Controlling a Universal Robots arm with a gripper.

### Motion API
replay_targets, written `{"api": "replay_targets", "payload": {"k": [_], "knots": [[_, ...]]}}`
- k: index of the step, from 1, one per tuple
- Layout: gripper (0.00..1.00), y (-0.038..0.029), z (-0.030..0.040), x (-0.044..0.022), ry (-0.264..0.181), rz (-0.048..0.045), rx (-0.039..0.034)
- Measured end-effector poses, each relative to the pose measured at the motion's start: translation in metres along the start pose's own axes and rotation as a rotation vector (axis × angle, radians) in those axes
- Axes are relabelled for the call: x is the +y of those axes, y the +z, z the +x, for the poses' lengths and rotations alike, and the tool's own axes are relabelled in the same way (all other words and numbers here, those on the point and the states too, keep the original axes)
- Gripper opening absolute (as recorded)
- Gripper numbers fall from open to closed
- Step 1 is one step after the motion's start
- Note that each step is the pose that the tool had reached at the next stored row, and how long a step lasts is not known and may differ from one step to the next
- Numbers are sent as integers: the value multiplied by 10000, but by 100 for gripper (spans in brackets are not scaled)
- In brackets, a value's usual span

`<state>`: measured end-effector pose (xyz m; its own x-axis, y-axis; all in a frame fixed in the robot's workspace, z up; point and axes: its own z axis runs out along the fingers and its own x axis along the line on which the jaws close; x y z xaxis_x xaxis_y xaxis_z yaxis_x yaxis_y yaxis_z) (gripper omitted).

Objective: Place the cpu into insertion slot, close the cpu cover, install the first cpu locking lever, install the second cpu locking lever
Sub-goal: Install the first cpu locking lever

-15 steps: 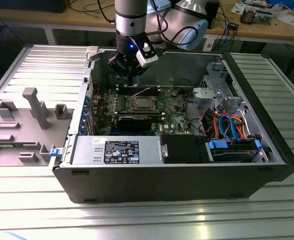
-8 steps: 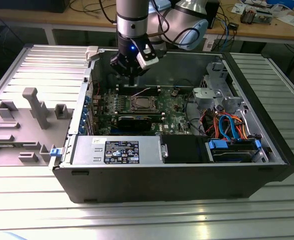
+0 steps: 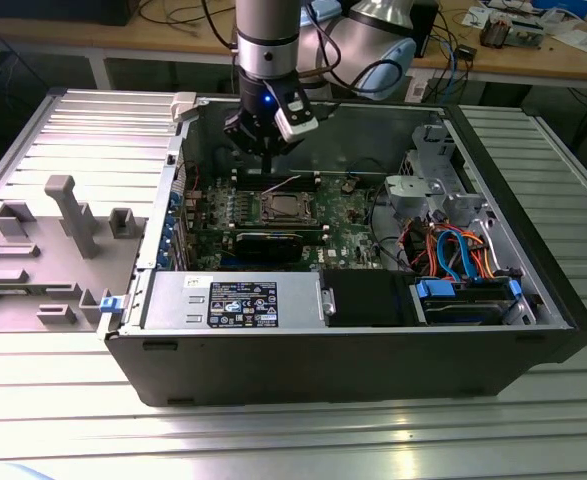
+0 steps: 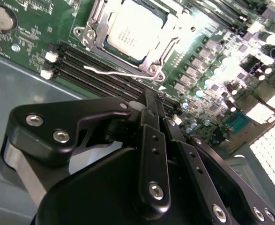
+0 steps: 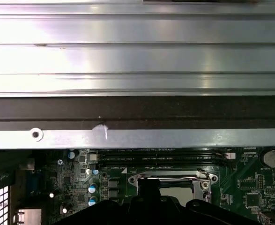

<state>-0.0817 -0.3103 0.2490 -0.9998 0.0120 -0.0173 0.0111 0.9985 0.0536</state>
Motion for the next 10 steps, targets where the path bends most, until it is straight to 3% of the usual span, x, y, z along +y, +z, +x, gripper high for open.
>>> {"api": "replay_targets", "payload": {"k": [10], "knots": [[11, 153, -121, 7, -3, 52, 0]]}}
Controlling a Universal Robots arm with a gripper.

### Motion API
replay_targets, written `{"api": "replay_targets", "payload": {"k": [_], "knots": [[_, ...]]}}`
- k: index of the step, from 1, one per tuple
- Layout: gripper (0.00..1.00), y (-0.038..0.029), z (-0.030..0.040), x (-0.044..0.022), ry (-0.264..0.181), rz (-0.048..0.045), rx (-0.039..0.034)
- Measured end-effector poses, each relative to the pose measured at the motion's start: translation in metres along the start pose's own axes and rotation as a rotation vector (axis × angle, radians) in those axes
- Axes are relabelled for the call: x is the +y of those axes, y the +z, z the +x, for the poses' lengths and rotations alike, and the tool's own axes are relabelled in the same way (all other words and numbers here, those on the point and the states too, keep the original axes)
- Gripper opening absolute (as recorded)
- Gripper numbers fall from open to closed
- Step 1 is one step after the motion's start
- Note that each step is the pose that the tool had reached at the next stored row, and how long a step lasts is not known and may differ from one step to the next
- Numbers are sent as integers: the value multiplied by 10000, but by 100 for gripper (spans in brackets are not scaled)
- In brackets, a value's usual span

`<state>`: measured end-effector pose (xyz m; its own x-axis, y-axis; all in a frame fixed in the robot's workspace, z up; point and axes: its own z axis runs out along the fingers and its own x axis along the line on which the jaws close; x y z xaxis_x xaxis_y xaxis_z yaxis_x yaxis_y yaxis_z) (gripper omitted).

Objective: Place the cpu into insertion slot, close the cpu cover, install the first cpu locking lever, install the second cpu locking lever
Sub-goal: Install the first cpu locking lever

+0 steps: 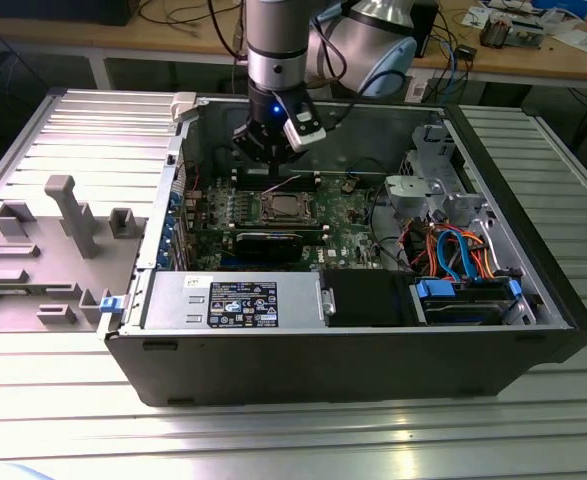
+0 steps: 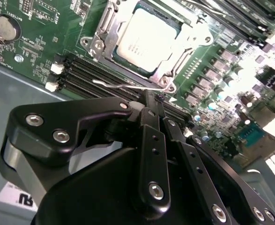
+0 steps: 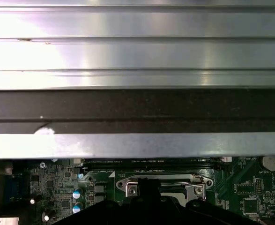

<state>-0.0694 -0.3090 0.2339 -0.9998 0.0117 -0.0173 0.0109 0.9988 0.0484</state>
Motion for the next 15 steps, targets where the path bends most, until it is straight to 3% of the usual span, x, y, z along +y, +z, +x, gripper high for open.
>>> {"api": "replay_targets", "payload": {"k": [10, 15], "knots": [[11, 59, -91, 78, -87, -2, 3], [11, 71, -127, 81, -98, -3, 4]]}}
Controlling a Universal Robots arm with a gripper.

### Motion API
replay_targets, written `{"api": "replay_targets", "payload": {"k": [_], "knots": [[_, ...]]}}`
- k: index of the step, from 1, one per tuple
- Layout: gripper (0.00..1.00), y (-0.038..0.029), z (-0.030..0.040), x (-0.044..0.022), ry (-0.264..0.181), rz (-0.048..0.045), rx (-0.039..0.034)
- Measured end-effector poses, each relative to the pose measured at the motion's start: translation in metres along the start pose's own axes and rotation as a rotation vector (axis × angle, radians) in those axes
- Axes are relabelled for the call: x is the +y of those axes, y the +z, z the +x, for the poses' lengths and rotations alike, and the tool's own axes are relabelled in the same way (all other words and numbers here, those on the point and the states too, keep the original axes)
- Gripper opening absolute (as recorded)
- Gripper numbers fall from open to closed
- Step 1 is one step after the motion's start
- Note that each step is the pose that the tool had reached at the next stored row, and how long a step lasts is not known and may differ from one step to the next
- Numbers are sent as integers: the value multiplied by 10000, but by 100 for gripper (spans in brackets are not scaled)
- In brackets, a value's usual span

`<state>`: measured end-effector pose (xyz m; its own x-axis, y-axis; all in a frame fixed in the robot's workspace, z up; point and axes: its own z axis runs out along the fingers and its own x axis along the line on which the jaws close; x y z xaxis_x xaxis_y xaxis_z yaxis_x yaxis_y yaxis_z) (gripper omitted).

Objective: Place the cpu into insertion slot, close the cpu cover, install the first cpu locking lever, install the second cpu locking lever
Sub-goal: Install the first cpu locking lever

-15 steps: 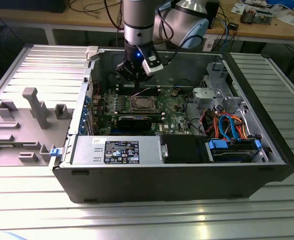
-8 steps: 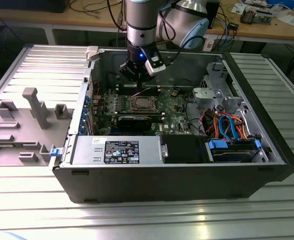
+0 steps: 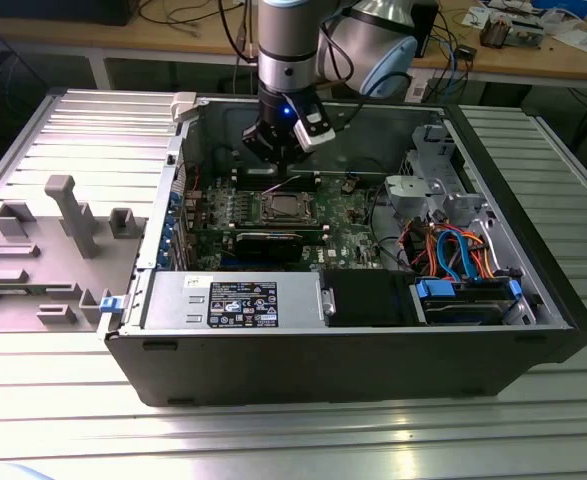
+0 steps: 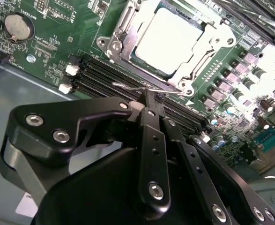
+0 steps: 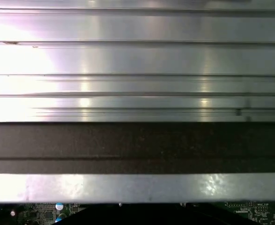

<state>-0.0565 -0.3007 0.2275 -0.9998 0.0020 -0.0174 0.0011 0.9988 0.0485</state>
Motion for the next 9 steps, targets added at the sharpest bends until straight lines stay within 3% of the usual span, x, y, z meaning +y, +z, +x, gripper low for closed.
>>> {"api": "replay_targets", "payload": {"k": [9], "knots": [[11, 31, -97, 0, 1, 0, 0]]}}
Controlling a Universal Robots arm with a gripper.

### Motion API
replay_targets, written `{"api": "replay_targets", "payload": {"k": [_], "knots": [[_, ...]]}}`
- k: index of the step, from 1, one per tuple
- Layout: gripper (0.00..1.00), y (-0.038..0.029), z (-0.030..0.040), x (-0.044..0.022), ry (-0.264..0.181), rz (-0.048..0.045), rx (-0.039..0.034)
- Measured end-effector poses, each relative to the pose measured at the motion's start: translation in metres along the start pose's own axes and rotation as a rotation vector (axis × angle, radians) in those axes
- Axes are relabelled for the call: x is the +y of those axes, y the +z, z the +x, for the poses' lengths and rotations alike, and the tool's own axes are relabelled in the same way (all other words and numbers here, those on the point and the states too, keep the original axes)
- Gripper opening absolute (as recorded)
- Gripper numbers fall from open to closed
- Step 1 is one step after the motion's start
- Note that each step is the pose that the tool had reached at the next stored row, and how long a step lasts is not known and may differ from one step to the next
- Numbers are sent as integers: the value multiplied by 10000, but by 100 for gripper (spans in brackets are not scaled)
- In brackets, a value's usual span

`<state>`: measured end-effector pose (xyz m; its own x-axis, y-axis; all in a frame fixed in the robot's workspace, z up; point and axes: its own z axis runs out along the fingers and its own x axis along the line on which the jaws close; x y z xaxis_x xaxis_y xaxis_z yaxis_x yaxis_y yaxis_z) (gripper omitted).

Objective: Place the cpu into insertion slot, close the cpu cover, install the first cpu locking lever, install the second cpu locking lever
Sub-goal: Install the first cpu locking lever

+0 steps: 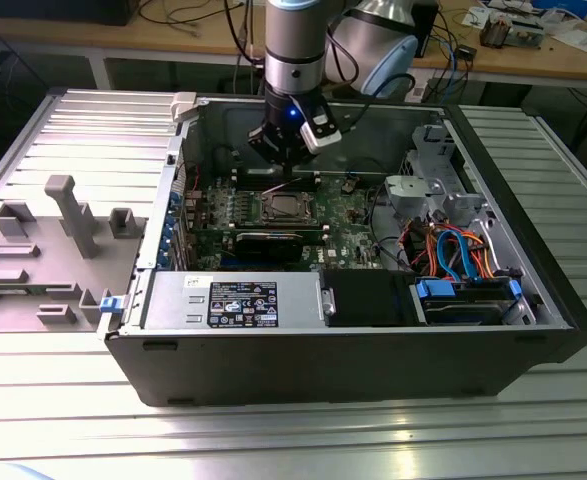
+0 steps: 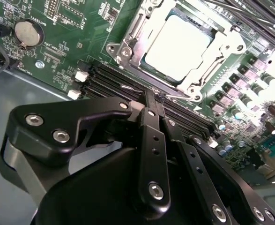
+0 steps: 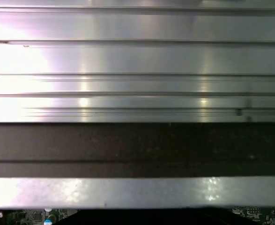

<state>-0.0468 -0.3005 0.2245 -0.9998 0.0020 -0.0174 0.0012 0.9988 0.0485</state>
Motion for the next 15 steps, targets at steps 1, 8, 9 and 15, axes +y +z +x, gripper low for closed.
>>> {"api": "replay_targets", "payload": {"k": [1, 8, 9, 15], "knots": [[11, 5, -9, -1, -1, 0, 0], [11, 65, -97, -3, 2, 1, 0], [11, 76, -104, -4, 7, 2, 1], [11, 106, -128, -8, 115, 5, 43]]}}
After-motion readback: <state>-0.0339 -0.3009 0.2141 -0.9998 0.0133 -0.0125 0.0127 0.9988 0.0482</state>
